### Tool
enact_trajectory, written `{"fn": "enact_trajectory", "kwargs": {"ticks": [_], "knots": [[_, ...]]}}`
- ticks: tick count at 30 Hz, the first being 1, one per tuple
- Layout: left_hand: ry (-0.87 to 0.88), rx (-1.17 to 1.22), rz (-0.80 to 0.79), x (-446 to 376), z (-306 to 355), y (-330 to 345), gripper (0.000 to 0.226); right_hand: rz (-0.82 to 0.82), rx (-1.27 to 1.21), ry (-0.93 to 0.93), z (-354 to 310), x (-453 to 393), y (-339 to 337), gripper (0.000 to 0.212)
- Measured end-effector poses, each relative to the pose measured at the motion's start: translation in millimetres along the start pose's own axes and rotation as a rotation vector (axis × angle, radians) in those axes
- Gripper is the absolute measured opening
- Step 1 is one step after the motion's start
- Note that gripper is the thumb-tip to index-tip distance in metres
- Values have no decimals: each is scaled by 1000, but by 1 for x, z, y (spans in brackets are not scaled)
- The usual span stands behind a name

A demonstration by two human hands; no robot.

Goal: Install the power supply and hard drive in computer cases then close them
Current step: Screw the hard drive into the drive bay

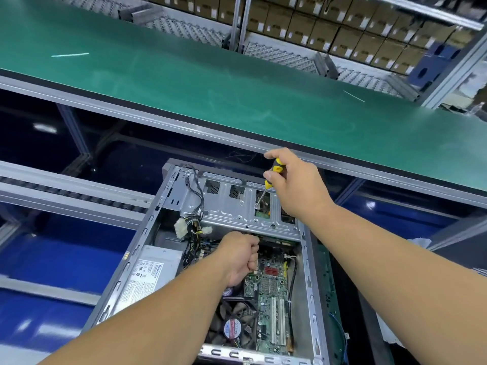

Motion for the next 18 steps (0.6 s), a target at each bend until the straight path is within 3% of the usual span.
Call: {"fn": "enact_trajectory", "kwargs": {"ticks": [6, 11, 14, 18], "knots": [[19, -27, -16, 2, 1, 2, 31, 108, 182, -92, -28, -5, -11, 53], [42, -61, -8, 1, 4, 1, 29, 55, 329, -35, -24, -14, -11, 31], [44, -69, 1, 1, 4, 0, 26, -28, 213, -124, -31, -18, -7, 18], [54, -74, 17, 2, 5, -1, 28, -104, 211, -147, -35, -25, -8, 21]]}}
Point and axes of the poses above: each hand's wrist, its own x-axis away from the middle knuckle, its own y-axis out of the palm, z = x × y, the point moved 10 cm from there along -x, towards the middle knuckle, and after that the axes turned 15 degrees about x, right-handed, at the moved point
